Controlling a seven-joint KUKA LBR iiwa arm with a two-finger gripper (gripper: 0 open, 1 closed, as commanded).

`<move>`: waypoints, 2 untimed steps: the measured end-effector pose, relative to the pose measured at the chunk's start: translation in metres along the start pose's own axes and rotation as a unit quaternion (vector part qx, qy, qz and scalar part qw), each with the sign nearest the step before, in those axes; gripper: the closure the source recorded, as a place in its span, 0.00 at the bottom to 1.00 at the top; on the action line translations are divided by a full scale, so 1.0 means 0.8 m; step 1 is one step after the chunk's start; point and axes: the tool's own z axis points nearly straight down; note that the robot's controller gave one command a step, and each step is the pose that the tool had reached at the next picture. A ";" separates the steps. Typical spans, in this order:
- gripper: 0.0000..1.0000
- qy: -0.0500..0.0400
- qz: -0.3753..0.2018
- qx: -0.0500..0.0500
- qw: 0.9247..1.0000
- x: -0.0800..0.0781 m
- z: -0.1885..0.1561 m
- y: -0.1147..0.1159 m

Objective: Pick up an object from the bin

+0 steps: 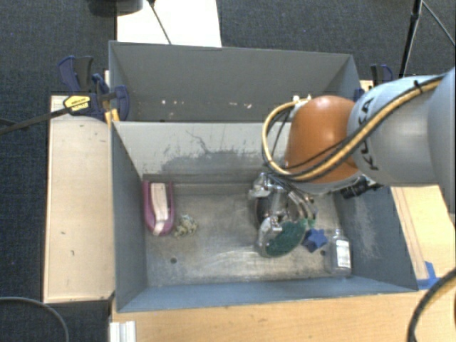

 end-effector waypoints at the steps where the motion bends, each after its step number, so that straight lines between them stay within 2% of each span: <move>1: 0.00 -0.003 -0.041 0.000 0.999 -0.045 0.005 -0.059; 2: 1.00 -0.003 -0.040 -0.001 0.999 -0.045 0.003 -0.056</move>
Offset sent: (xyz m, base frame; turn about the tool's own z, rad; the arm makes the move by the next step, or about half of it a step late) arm 0.0345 -0.0446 -0.0046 -0.0865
